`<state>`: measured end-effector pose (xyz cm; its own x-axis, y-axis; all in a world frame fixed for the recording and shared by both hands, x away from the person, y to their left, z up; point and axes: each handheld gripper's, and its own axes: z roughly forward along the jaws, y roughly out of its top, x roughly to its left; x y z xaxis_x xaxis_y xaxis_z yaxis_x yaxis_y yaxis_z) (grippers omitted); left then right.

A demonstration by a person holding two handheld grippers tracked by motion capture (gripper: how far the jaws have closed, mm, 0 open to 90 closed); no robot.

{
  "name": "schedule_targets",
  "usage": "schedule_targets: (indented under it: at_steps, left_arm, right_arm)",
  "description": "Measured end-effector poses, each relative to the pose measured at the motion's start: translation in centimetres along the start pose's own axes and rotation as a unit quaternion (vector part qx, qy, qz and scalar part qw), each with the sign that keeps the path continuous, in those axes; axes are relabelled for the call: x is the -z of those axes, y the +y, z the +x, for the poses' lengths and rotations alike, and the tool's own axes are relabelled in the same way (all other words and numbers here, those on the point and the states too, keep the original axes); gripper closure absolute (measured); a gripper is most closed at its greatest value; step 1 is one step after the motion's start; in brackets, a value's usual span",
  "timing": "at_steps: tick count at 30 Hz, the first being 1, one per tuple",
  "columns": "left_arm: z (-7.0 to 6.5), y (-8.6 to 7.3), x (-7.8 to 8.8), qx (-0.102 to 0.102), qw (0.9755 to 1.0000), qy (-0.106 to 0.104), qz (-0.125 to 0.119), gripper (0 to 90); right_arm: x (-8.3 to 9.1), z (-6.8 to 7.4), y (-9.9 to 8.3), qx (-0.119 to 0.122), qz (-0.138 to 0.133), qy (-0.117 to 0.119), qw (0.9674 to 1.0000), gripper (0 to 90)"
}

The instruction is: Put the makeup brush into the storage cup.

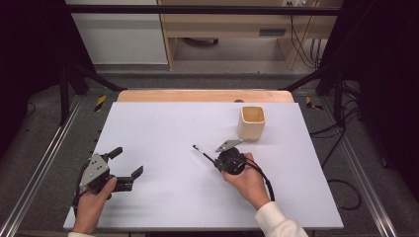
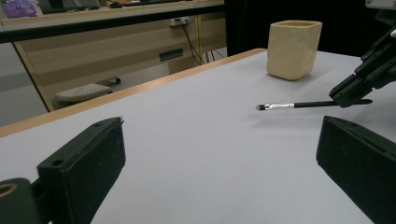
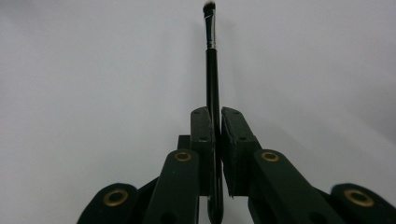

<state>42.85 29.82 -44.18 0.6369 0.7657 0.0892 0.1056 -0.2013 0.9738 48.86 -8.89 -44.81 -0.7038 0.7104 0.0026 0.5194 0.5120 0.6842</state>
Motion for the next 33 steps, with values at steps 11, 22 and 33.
schedule_targets:
  at_steps: [11,22,33]
  left_arm:
    - [-1.6,0.1,-1.3,-0.016,0.9995,-0.017,0.020,1.1]
    - [-3.5,0.0,-2.9,-0.034,0.9977,-0.040,0.042,1.1]
    - [-3.8,0.6,-2.5,-0.001,0.9999,-0.003,0.016,1.4]
  right_arm:
    - [1.5,-0.6,-2.6,-0.002,-0.040,-0.009,0.9992,84.2]
    - [2.8,-0.9,-3.6,-0.024,-0.082,-0.007,0.9963,84.2]
    - [3.6,-0.3,-4.1,-0.038,-0.124,-0.005,0.9915,84.1]
